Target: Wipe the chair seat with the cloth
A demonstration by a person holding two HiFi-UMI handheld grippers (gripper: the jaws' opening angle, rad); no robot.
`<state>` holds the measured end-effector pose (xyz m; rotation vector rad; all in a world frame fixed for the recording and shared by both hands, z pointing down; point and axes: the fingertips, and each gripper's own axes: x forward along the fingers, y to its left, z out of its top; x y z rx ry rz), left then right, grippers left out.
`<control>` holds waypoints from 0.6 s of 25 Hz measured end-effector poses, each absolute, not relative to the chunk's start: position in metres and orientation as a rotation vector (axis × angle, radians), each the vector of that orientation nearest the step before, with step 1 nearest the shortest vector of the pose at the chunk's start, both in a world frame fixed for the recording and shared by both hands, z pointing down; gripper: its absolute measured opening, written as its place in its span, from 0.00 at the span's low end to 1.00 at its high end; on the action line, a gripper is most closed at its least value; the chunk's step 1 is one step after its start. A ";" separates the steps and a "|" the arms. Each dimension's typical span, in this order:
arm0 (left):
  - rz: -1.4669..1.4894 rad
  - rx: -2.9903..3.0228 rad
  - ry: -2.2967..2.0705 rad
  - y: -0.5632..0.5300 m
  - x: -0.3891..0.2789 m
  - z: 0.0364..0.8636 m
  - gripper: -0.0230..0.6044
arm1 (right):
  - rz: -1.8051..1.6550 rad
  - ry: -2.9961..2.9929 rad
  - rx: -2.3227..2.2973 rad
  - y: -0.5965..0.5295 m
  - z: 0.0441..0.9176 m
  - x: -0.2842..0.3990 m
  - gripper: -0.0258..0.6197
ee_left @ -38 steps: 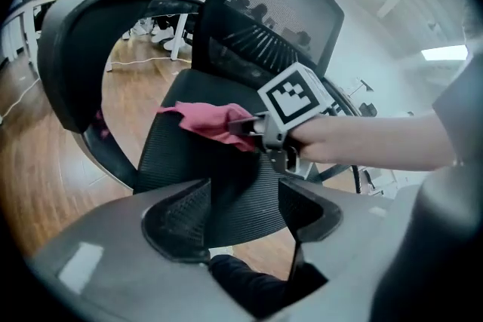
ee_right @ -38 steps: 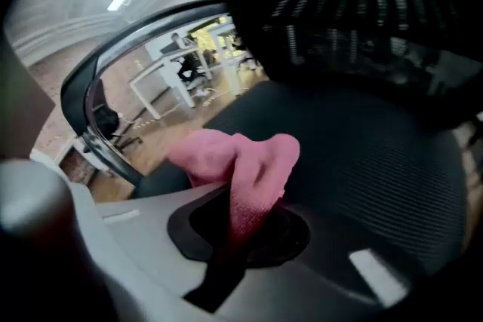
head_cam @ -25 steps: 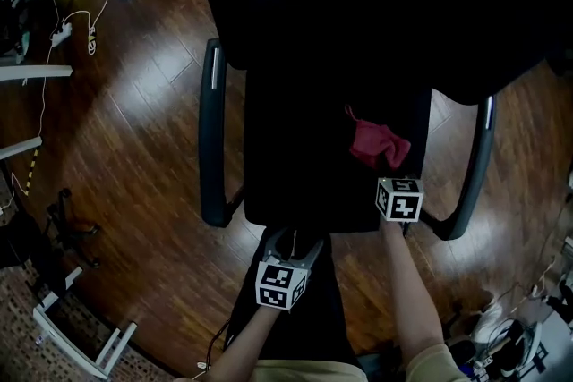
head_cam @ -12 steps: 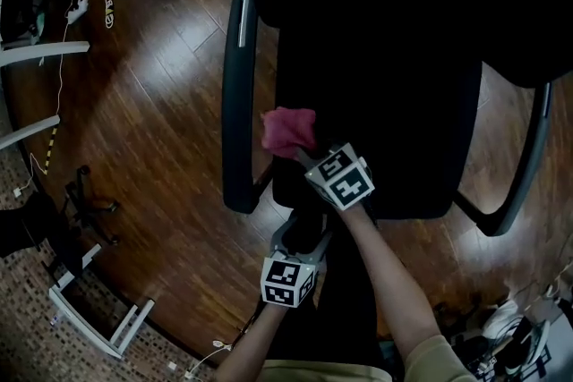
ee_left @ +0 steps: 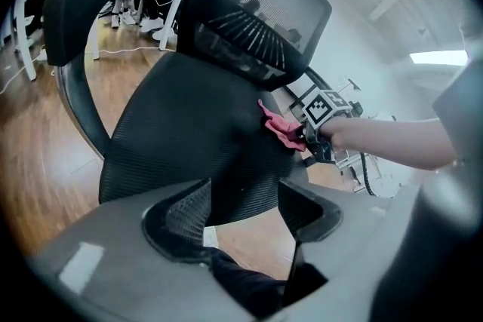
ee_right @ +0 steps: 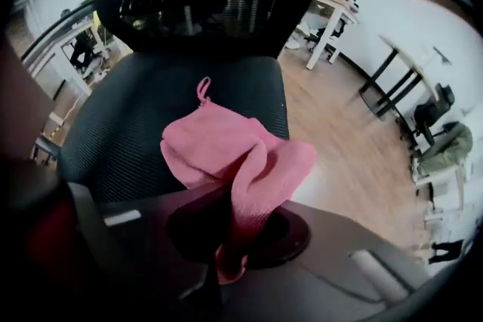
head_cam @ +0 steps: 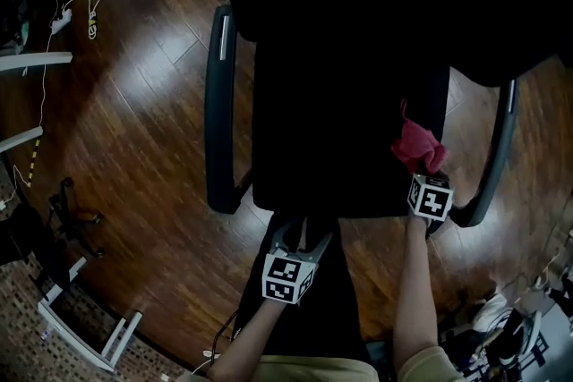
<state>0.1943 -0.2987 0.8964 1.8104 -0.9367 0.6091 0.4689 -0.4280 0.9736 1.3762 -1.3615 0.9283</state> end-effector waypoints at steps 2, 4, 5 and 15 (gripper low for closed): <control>0.626 1.813 -0.930 -0.300 0.191 0.898 0.47 | 0.973 -1.471 1.325 -0.432 0.972 0.440 0.06; 0.652 1.808 -0.936 -0.300 0.181 0.899 0.47 | 1.048 -1.731 1.183 -0.444 0.961 0.366 0.06; 0.664 1.801 -0.945 -0.300 0.174 0.900 0.47 | 1.104 -1.886 1.081 -0.449 0.952 0.318 0.06; 0.753 1.710 -1.013 -0.274 0.108 0.891 0.47 | 1.109 -2.129 0.482 -0.411 0.958 0.053 0.06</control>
